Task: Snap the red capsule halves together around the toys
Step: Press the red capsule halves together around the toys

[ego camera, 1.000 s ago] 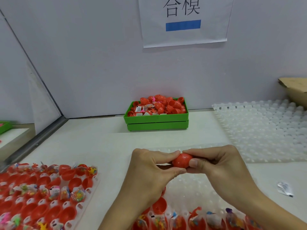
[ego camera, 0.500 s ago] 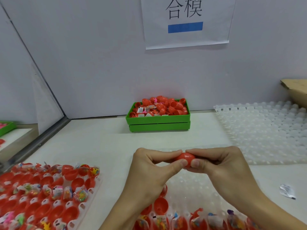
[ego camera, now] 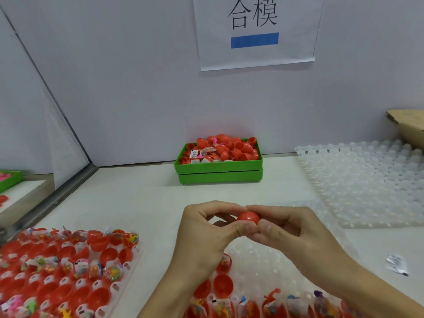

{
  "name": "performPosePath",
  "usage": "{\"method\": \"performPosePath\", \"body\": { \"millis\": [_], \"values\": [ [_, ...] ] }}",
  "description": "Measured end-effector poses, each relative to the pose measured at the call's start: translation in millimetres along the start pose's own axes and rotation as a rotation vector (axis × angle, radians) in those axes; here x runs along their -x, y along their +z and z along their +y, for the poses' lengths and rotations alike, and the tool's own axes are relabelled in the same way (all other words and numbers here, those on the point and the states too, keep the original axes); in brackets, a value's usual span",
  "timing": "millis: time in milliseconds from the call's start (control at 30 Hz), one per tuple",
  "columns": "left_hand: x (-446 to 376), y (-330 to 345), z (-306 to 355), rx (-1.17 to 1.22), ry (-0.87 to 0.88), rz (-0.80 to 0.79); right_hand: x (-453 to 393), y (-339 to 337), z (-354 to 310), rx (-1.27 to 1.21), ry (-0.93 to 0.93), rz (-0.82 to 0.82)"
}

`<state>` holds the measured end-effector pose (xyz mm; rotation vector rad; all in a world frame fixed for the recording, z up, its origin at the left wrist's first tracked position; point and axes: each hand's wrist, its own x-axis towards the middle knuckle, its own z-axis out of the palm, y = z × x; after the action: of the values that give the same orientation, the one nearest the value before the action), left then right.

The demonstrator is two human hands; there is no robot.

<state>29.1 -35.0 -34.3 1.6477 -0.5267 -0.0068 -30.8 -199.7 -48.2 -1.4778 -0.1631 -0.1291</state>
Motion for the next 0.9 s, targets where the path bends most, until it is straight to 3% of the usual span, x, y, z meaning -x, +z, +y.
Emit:
{"method": "performPosePath", "body": {
  "millis": [100, 367, 567, 667, 900],
  "values": [
    [-3, 0, -3, 0.018, -0.036, -0.031, -2, 2, -3, -0.005, -0.003, -0.030],
    [-14, 6, 3, 0.138, -0.130, -0.224, -8, -3, -8, 0.043, -0.055, 0.172],
    [-21, 5, 3, 0.356, -0.287, -0.443, -8, -5, -12, 0.079, -0.077, 0.035],
    [-22, 1, -1, 0.369, -0.264, -0.448, -9, -5, -11, 0.109, -0.073, -0.043],
    [-24, 2, -3, 0.387, -0.287, -0.447, -10, -2, -10, 0.114, -0.075, 0.016]
  ]
}}
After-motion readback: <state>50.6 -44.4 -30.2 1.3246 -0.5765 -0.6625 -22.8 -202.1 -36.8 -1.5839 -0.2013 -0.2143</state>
